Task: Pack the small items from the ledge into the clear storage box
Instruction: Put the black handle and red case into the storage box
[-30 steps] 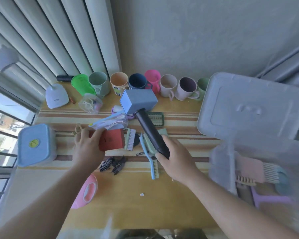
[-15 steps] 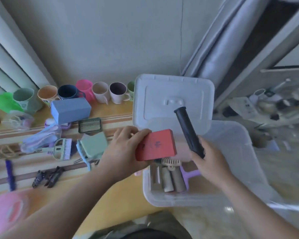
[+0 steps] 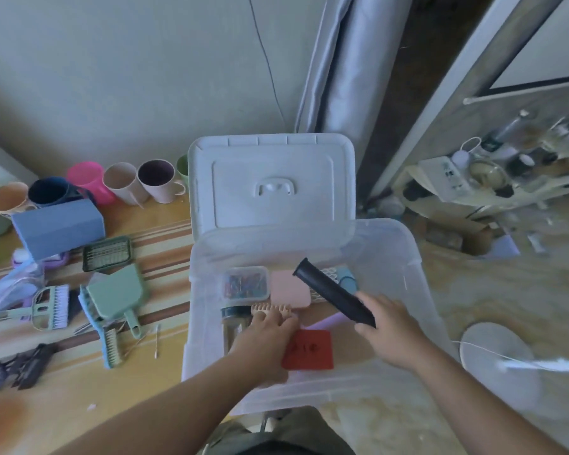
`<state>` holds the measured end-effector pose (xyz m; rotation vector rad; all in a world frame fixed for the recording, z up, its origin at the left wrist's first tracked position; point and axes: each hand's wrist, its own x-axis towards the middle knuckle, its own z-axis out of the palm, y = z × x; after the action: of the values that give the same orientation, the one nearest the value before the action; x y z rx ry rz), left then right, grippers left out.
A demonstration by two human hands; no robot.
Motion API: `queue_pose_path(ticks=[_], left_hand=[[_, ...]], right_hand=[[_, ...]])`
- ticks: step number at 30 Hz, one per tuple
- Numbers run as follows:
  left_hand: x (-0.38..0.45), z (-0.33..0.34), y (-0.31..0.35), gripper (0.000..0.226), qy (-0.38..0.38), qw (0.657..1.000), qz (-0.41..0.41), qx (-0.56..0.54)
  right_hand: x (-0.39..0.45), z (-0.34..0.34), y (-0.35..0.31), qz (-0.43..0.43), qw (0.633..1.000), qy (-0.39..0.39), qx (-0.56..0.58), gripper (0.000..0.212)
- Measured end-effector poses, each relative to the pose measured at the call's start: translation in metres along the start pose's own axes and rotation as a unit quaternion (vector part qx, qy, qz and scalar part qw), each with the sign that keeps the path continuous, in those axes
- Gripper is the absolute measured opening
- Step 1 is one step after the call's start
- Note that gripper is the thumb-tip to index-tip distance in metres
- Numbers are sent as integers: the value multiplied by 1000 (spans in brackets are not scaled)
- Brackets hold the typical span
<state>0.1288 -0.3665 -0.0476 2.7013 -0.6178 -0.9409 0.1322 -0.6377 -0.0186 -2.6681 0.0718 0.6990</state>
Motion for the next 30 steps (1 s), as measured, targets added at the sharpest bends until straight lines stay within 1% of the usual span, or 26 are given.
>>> queue_pose_path(ticks=[3, 6, 8, 12, 15, 19, 22, 25, 27, 28, 30], left_hand=[[7, 5, -1, 85, -11, 1000, -6, -20], [12, 0, 6, 82, -7, 999, 24, -44], [22, -5, 21, 82, -8, 998, 45, -51], [54, 2, 62, 84, -17, 997, 68, -43], [74, 23, 81, 88, -21, 996, 73, -50], [92, 52, 76, 80, -46, 996, 55, -57], [94, 56, 69, 68, -65, 993, 47, -86], [85, 38, 69, 47, -43, 991, 50, -116], [71, 21, 63, 49, -27, 990, 54, -127], [63, 13, 57, 51, -33, 990, 53, -125], [45, 1, 37, 44, -50, 992, 40, -106]], right_hand=[[8, -1, 3, 2, 1000, -16, -11, 49], [17, -7, 8, -4, 999, 20, 51, 40], [23, -13, 13, -6, 998, 26, 60, 37], [26, -22, 13, -26, 999, 33, 20, 48], [29, -19, 13, -34, 999, 31, 19, 54], [32, -12, 19, -29, 998, 34, 36, 56], [34, -6, 22, -28, 998, 29, 39, 57], [37, -2, 24, -25, 999, 14, 28, 55], [39, 0, 24, -32, 999, 2, 13, 55], [40, 0, 23, -40, 999, -4, -5, 55], [45, 0, 20, -62, 996, -14, -65, 56]])
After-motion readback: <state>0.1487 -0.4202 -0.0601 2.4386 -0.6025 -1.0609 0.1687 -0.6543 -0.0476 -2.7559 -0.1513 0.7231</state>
